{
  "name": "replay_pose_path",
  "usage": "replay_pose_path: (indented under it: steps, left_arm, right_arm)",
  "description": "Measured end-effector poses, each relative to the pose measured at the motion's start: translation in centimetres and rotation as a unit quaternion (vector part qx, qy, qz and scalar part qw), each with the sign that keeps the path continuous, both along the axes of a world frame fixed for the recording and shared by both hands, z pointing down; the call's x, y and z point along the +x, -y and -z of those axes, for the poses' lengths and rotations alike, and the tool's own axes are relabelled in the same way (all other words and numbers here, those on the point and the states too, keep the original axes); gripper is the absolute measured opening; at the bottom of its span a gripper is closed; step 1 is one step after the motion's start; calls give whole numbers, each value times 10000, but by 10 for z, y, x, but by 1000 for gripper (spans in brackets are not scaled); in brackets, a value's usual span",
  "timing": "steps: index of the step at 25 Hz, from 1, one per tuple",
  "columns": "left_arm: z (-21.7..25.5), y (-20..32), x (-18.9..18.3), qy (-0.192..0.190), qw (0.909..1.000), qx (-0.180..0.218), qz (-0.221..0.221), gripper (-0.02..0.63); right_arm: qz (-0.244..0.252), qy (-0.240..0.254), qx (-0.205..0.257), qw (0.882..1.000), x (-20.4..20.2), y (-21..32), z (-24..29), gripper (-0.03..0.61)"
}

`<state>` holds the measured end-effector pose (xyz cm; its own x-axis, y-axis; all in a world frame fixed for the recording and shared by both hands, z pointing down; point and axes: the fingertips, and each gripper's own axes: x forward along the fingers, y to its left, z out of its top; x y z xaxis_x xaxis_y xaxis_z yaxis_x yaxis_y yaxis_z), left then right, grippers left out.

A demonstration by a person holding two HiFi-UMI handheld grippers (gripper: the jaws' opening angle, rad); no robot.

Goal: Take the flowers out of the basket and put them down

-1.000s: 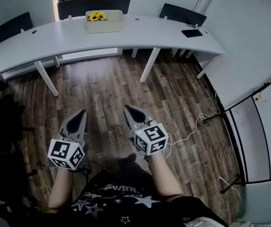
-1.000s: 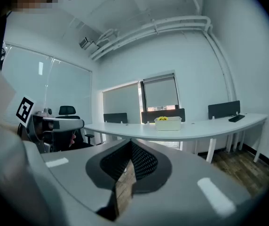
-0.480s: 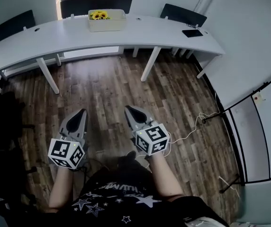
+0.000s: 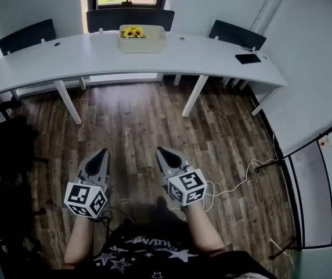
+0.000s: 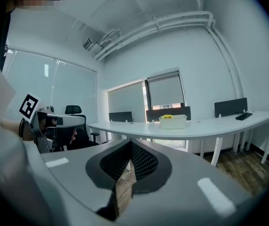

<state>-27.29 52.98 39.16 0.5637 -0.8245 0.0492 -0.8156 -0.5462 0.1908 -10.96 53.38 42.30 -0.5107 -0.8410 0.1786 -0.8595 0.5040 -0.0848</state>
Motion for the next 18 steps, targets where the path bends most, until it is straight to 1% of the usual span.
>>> replay_pose_path:
  steps: [3, 7, 13, 18]
  left_arm:
    - [-3, 15, 15, 82, 9999, -51, 143, 9]
    - [-2, 46, 49, 94, 9993, -35, 353, 9]
    - [-4, 93, 110, 218, 9980, 13, 593, 9]
    - [5, 116, 138, 262, 9968, 126, 750, 9]
  right_arm:
    - [188, -60, -20, 9998, 13, 20, -4, 2]
    - [348, -126, 6, 9993, 47, 55, -5, 2]
    - [408, -127, 42, 9991, 110, 103, 2, 2]
    - [405, 2, 166, 9990, 144, 134, 10, 3]
